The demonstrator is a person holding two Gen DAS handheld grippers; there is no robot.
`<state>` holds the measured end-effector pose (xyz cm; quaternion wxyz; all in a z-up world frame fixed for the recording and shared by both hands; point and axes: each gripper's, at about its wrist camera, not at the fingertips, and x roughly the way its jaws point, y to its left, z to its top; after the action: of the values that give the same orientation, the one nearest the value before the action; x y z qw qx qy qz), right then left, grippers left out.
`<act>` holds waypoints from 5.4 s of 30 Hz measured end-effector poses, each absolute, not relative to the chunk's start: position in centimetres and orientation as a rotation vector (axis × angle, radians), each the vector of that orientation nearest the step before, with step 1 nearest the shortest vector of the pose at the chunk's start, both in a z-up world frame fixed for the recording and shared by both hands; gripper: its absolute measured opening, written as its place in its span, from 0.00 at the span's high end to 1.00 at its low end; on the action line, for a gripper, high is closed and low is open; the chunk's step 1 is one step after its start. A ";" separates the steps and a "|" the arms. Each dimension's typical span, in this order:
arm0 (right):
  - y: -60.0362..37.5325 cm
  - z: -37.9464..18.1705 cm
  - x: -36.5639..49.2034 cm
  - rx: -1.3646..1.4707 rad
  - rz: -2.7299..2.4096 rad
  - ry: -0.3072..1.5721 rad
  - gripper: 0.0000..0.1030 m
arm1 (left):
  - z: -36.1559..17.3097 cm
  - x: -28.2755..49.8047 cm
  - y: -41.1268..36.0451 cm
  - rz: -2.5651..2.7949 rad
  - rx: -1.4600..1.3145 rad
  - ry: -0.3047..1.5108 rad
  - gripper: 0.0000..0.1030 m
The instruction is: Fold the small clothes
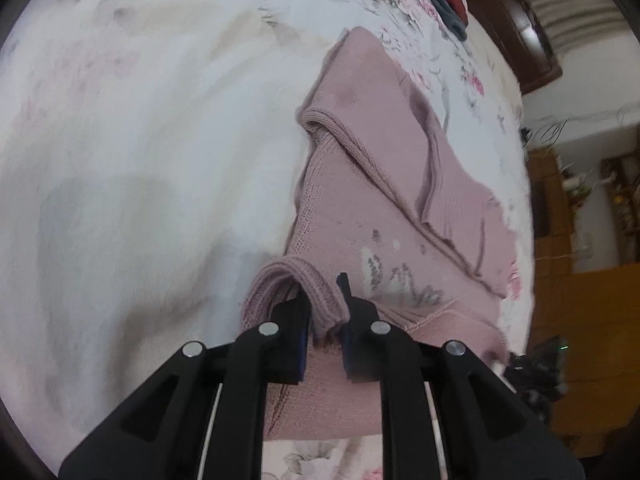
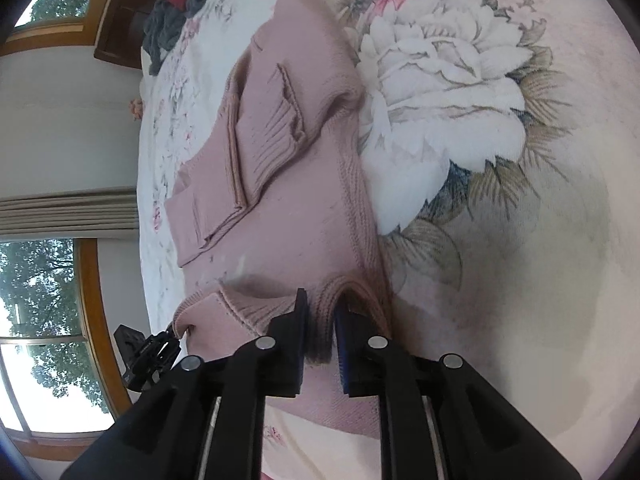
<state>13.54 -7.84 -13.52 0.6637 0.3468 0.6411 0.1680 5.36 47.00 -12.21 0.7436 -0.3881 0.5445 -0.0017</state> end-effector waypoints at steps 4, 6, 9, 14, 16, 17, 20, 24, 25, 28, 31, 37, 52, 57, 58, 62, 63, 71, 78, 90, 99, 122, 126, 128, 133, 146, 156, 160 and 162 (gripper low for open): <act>-8.2 -13.3 13.6 0.772 0.394 1.451 0.84 | -11.6 4.3 48.3 -0.024 -0.922 1.155 0.78; -8.7 -13.0 13.6 0.779 0.391 1.439 0.78 | -11.0 3.7 49.3 -0.006 -0.958 1.112 0.73; -9.7 -12.2 13.8 0.777 0.353 1.411 0.52 | -9.8 2.8 51.1 0.020 -0.968 1.064 0.73; -10.7 -10.3 13.8 0.743 0.370 1.359 0.52 | -8.5 3.4 50.5 0.014 -0.826 1.098 0.67; -10.3 -9.5 13.8 0.673 0.382 1.346 0.52 | -8.2 4.0 49.4 -0.004 -0.724 1.124 0.58; -9.9 -9.0 13.8 0.620 0.389 1.339 0.52 | -8.2 4.4 48.8 -0.015 -0.670 1.139 0.56; -8.4 -8.2 13.8 0.492 0.398 1.325 0.51 | -8.6 5.6 46.4 -0.033 -0.501 1.191 0.44; -5.8 -8.3 13.9 0.316 0.428 1.326 0.51 | -10.0 7.1 44.5 -0.033 -0.378 1.238 0.43; -5.4 -8.5 14.0 0.290 0.437 1.327 0.51 | -10.4 7.5 44.2 -0.034 -0.362 1.248 0.43; -3.5 -9.2 14.5 0.201 0.440 1.331 0.48 | -11.4 8.5 43.5 -0.036 -0.313 1.268 0.43; -2.0 -10.5 15.1 0.118 0.413 1.351 0.47 | -12.1 9.0 42.8 -0.030 -0.267 1.273 0.55; -0.1 -10.8 14.2 -0.026 0.417 1.310 0.87 | -10.8 8.5 41.5 -0.036 -0.174 1.223 0.91; -1.1 -11.7 14.5 0.057 0.453 1.348 0.75 | -11.8 8.5 40.8 -0.062 -0.211 1.216 0.75; -1.4 -13.0 14.6 0.119 0.461 1.372 0.77 | -12.5 9.0 40.6 -0.063 -0.200 1.229 0.82; -1.4 -13.0 14.6 0.123 0.463 1.371 0.83 | -12.4 8.9 40.6 -0.065 -0.201 1.224 0.89; -1.7 -11.5 13.8 0.141 0.489 1.338 0.89 | -10.8 7.9 40.6 -0.074 -0.211 1.182 0.92; -1.9 -10.7 13.5 0.158 0.503 1.320 0.90 | -10.2 7.7 40.5 -0.078 -0.215 1.164 0.92; -3.5 -4.6 13.0 0.295 0.581 1.189 0.90 | -3.3 6.9 40.0 -0.123 -0.211 0.998 0.92; -3.4 0.1 17.6 0.327 0.558 1.083 0.90 | 0.5 12.2 40.2 -0.103 -0.268 0.895 0.92; -1.8 -1.3 29.9 0.359 0.439 1.058 0.90 | -1.1 24.4 40.7 -0.011 -0.254 0.873 0.92; -0.3 -8.0 34.1 0.263 0.353 1.153 0.90 | -9.2 28.9 41.0 0.045 -0.244 0.999 0.92; -5.6 -8.4 25.5 0.289 0.352 1.228 0.61 | -5.8 22.2 43.5 0.088 -0.312 0.962 0.38; -5.7 -8.7 20.6 0.290 0.406 1.259 0.61 | -5.3 18.3 40.3 0.009 -0.256 0.999 0.35; -5.7 -8.9 19.0 0.306 0.424 1.268 0.61 | -5.7 16.8 38.8 -0.028 -0.241 1.031 0.35; -4.9 -10.5 17.0 0.281 0.424 1.316 0.61 | -8.0 14.7 36.8 -0.055 -0.233 1.092 0.35; -5.3 -10.4 15.9 0.273 0.425 1.348 0.92 | -12.5 13.8 37.0 -0.030 -0.230 1.195 0.35; -5.2 -13.7 15.6 0.259 0.377 1.388 0.92 | -13.2 13.5 37.3 -0.040 -0.233 1.183 0.35; -5.3 -14.1 15.7 0.264 0.374 1.395 0.92 | -13.4 13.4 37.1 -0.035 -0.232 1.175 0.34; -5.3 -14.2 15.6 0.269 0.373 1.394 0.92 | -13.5 13.3 37.0 -0.035 -0.226 1.171 0.34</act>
<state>15.58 -5.35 -14.23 0.7425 0.1226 0.6362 0.1702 13.31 36.97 -13.51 0.8273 -0.1066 0.5513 -0.0166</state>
